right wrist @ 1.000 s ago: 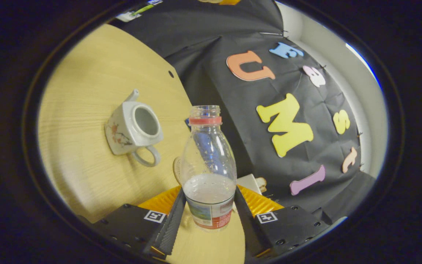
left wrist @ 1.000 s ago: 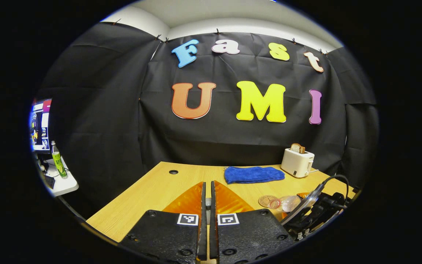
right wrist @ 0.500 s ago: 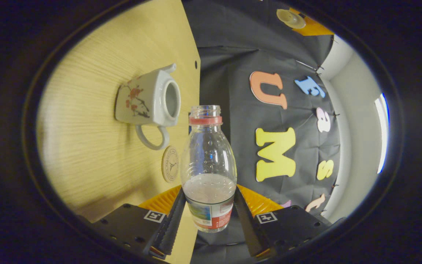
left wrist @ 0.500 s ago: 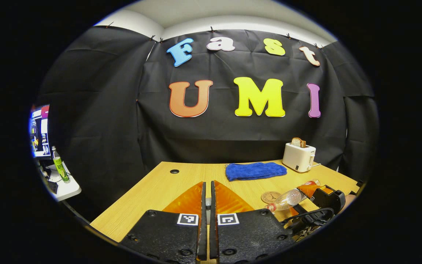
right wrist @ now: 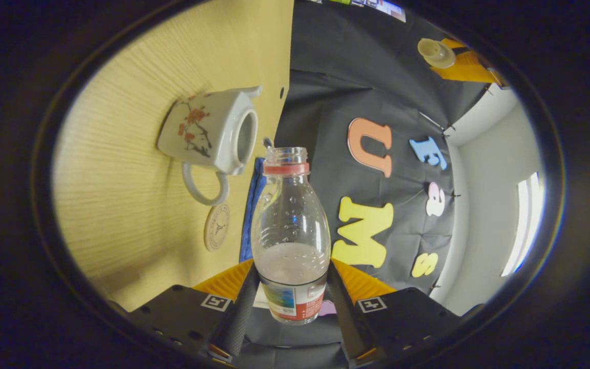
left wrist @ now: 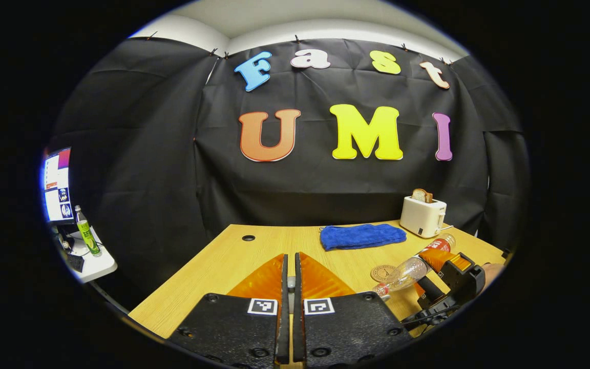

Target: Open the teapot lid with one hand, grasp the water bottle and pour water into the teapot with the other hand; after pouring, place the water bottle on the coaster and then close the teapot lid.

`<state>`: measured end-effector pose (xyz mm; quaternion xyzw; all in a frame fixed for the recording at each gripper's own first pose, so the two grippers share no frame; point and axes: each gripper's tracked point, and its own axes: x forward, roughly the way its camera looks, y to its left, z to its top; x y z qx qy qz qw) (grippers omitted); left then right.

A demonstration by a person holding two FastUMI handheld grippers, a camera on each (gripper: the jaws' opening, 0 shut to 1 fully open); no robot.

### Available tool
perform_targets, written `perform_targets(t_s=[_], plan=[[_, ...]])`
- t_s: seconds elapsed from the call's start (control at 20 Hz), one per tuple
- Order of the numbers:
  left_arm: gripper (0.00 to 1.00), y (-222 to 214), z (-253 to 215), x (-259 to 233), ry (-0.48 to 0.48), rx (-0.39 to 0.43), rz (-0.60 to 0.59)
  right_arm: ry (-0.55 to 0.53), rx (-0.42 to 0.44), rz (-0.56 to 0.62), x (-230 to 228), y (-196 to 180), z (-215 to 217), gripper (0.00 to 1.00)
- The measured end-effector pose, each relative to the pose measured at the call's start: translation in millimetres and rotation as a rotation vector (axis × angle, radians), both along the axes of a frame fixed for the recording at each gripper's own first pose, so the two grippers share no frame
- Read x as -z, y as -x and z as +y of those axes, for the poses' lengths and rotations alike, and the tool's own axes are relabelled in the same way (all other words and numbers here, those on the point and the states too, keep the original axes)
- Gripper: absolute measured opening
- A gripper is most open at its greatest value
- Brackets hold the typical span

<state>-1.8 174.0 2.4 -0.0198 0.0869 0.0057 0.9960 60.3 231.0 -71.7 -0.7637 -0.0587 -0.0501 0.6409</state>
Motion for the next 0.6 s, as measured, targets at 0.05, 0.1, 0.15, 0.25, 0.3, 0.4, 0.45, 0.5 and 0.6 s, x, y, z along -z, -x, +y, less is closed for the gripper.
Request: perform_targets(t_s=[0.05, 0.1, 0.15, 0.25, 0.3, 0.4, 0.45, 0.5, 0.6], plan=[[0.05, -0.2, 0.1, -1.3, -0.001, 0.003, -0.001, 0.012, -0.004, -0.015, -0.8, 0.9, 2.1, 0.74], [0.05, -0.3, -2.2, -1.3, -0.003, 0.005, -0.002, 0.022, -0.006, -0.029, -1.7, 2.6, 3.4, 0.74], [0.05, -0.6, -2.6, -0.5, -0.005, 0.006, -0.002, 0.029, -0.008, -0.034, -1.6, 1.9, 4.5, 0.76], [0.05, 0.9, -1.4, -0.3, -0.010, 0.005, -0.001, 0.039, -0.011, -0.050, -3.6, 2.1, 3.7, 0.74], [0.05, 0.4, -2.8, -0.7, -0.011, 0.006, -0.001, 0.047, -0.012, -0.062, -4.6, 2.2, 4.7, 0.76], [0.05, 1.2, -2.0, 0.1, -0.013, 0.006, 0.000, 0.057, -0.013, -0.082, -5.4, 3.6, 4.5, 0.74], [0.05, 1.3, -3.2, -0.9, -0.014, 0.007, 0.000, 0.057, -0.014, -0.080, -5.1, 3.1, 5.7, 0.76], [0.05, 0.1, -3.3, -0.2, -0.016, 0.009, 0.000, 0.061, -0.012, -0.079, -5.6, 3.1, 5.8, 0.76], [0.05, 0.9, -4.7, -1.2, -0.016, 0.009, -0.002, 0.073, -0.008, -0.080, -6.1, 3.6, 4.6, 0.74]])
